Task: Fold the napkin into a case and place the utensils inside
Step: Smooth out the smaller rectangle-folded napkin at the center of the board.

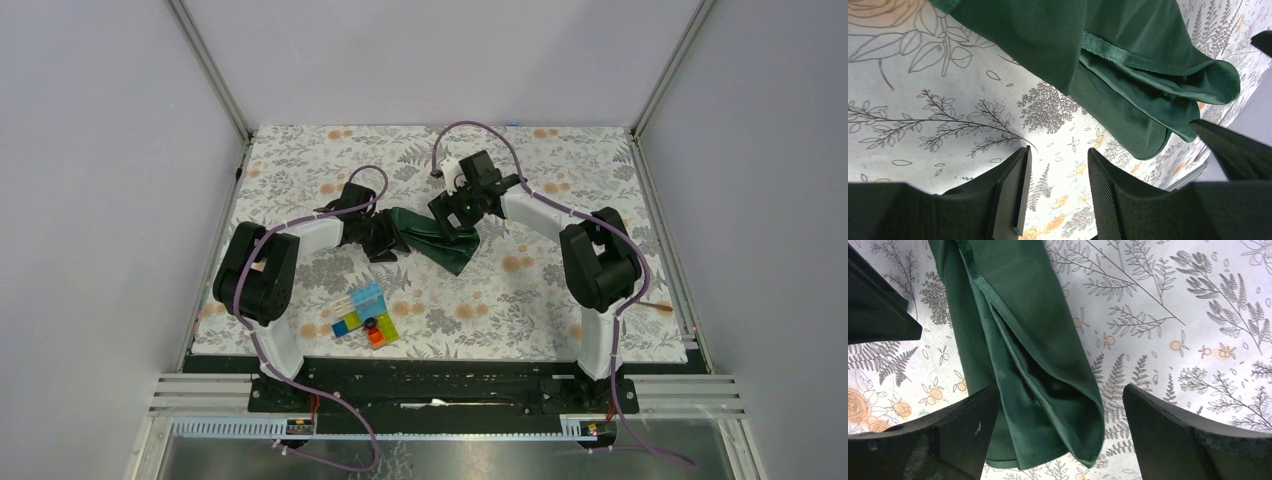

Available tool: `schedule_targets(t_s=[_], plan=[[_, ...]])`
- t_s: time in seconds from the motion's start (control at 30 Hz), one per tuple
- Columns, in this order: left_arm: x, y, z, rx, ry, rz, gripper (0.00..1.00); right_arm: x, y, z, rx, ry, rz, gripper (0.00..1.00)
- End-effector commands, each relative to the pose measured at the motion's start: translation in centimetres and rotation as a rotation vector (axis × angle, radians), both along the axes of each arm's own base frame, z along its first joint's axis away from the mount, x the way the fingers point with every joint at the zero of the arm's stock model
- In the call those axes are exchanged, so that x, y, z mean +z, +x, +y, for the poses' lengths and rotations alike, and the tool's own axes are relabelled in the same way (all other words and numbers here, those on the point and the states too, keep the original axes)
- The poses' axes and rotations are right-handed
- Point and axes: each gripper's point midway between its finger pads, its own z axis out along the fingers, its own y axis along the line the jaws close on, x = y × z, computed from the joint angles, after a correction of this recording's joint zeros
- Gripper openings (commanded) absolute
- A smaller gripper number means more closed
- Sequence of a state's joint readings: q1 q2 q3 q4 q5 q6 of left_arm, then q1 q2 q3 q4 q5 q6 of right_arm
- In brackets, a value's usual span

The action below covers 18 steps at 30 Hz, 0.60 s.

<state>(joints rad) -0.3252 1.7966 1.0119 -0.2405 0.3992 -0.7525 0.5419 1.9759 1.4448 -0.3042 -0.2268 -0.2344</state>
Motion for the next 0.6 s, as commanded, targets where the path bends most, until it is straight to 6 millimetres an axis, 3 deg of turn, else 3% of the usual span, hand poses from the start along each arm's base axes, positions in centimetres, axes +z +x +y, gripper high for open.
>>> schedule_targets(t_s=[0.0,0.4,0.57], plan=[[1.4,0.8,-1.1,-0.016,-0.046,-0.047,0.5,2.6,1.2,0.5,0.015,0.09,-0.007,1.0],[1.2,0.9,-1.4,-0.022,-0.045,-0.045,0.5,0.6,-0.2,0.7,0.06,0.101,0.061,0.96],[1.6,1.0,-1.5,-0.024,-0.048,-0.053,0.5,-0.2,0.0,0.2,0.044,0.07,0.055,0.87]])
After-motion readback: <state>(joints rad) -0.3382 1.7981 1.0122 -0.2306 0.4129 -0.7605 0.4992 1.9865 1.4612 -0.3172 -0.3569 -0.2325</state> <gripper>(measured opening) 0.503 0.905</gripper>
